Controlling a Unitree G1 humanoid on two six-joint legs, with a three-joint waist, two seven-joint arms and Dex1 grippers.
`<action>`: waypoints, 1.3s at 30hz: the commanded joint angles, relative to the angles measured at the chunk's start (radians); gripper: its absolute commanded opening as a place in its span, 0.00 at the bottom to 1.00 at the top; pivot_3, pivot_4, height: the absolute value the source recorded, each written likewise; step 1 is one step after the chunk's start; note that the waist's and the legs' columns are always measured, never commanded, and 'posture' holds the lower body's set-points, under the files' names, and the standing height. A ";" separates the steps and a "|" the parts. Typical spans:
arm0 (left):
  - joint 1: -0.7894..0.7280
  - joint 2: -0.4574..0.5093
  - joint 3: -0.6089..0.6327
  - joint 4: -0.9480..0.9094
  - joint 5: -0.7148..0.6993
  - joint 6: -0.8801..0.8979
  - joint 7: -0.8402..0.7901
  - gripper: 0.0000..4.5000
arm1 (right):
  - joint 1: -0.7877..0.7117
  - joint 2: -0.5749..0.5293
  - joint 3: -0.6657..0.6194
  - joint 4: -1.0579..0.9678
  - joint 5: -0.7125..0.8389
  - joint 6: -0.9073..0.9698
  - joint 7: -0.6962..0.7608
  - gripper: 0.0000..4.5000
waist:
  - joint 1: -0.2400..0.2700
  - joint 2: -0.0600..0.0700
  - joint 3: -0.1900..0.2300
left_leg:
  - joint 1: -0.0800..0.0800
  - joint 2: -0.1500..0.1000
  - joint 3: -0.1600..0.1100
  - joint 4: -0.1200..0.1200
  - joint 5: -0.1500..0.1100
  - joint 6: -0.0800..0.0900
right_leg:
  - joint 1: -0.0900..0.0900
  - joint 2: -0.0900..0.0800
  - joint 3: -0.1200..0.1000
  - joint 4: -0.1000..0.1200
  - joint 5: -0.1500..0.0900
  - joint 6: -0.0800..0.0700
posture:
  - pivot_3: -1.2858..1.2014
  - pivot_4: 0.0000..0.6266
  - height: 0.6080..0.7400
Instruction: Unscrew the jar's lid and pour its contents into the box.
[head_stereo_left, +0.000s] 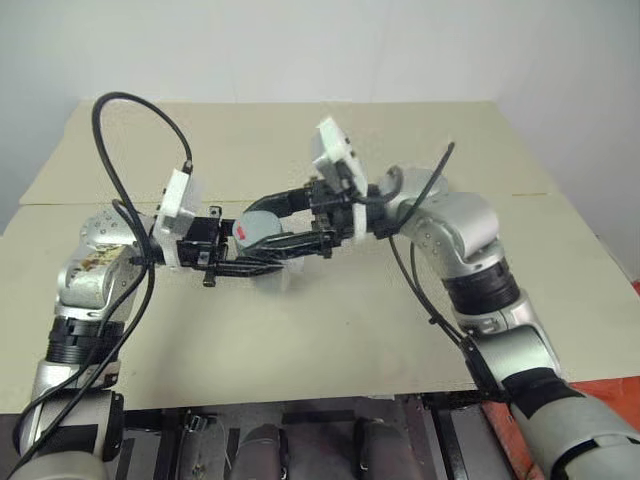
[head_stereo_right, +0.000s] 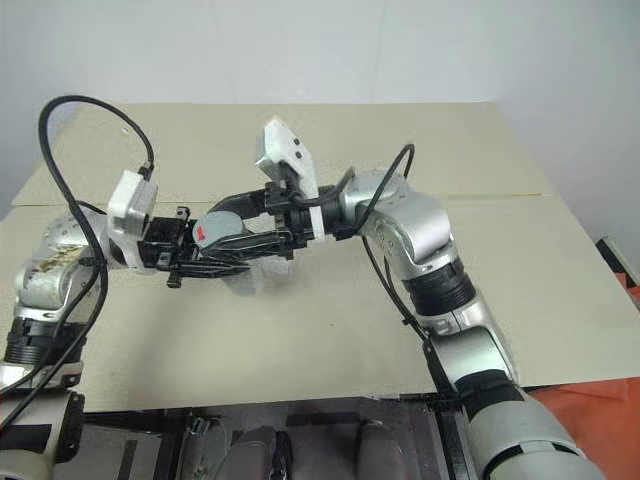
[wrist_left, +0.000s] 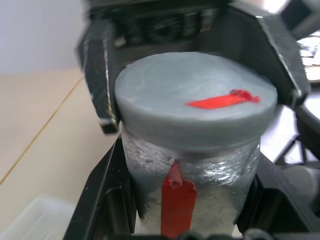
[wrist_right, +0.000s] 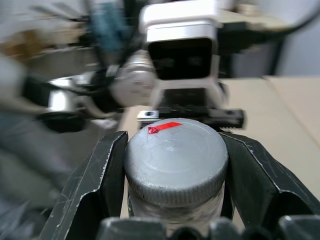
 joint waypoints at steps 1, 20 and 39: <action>-0.009 0.029 0.032 -0.027 -0.048 -0.018 -0.078 0.45 | -0.057 0.002 0.005 0.119 -0.007 -0.164 0.246 0.62 | -0.001 0.000 0.000 | 0.000 0.000 0.000 0.000 0.000 0.000 | 0.000 0.000 0.000 0.000 0.000 0.000 | 0.52 0.24 1.00; 0.031 0.015 0.065 -0.021 -0.033 -0.035 0.011 0.45 | -0.137 0.030 -0.005 0.426 0.001 -0.475 0.285 0.98 | 0.004 0.000 0.000 | 0.000 0.000 0.000 0.001 0.001 -0.002 | 0.000 0.000 -0.001 0.001 0.000 0.000 | 0.52 0.24 1.00; 0.034 -0.055 0.078 0.108 0.068 -0.070 0.246 0.45 | 0.170 -0.003 -0.082 -0.321 -0.105 -0.030 -0.433 0.98 | -0.001 0.000 0.000 | 0.001 0.001 0.000 0.001 0.002 -0.003 | 0.000 0.000 -0.001 0.004 0.000 0.000 | 0.52 0.24 1.00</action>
